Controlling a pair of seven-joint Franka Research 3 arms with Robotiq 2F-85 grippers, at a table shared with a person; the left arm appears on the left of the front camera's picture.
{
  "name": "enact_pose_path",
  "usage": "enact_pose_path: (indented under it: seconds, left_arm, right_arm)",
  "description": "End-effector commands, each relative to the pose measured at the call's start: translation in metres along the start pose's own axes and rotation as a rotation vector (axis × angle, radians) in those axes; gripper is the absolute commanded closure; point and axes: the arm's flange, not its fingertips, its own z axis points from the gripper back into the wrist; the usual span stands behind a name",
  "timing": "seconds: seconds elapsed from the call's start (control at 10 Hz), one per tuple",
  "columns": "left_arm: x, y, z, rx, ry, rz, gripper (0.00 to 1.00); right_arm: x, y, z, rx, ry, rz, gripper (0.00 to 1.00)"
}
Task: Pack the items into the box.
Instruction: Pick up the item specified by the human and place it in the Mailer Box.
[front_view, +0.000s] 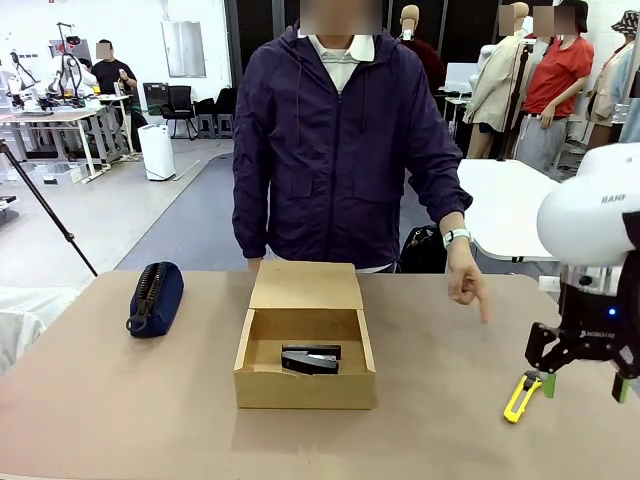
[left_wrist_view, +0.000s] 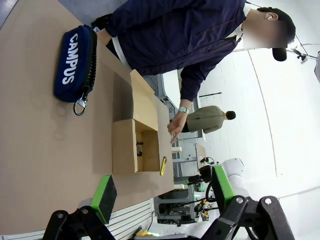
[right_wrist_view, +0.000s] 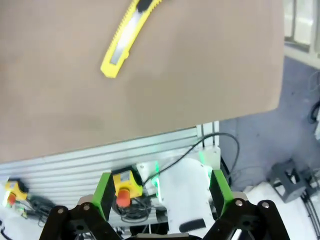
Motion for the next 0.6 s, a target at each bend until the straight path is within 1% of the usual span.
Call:
enact_pose_path:
  seconds: [0.0,0.1,0.2,0.3,0.4,0.5]
  left_arm:
    - [0.0,-0.001,0.0,-0.02,-0.007,-0.013,0.0]
    - [0.0,-0.001,0.0,-0.02,-0.007,-0.013,0.0]
    - [0.0,-0.001,0.0,-0.02,-0.007,-0.013,0.0]
    - [0.0,-0.001,0.0,-0.02,-0.007,-0.013,0.0]
    - [0.0,-0.001,0.0,-0.02,-0.007,-0.013,0.0]
    - [0.0,-0.001,0.0,-0.02,-0.007,-0.013,0.0]
  right_arm:
    - [0.0,0.016,-0.026,-0.001,-0.036,-0.095,0.0]
    - [0.001,0.019,-0.033,-0.013,-0.026,-0.098,0.0]
    - [0.004,0.022,-0.044,-0.021,-0.041,-0.132,0.0]
    - [0.01,0.028,-0.053,0.016,-0.05,-0.165,0.0]
    - [0.015,0.029,-0.057,-0.02,-0.099,-0.193,0.0]
    - [0.021,0.027,-0.054,-0.06,-0.071,-0.229,0.0]
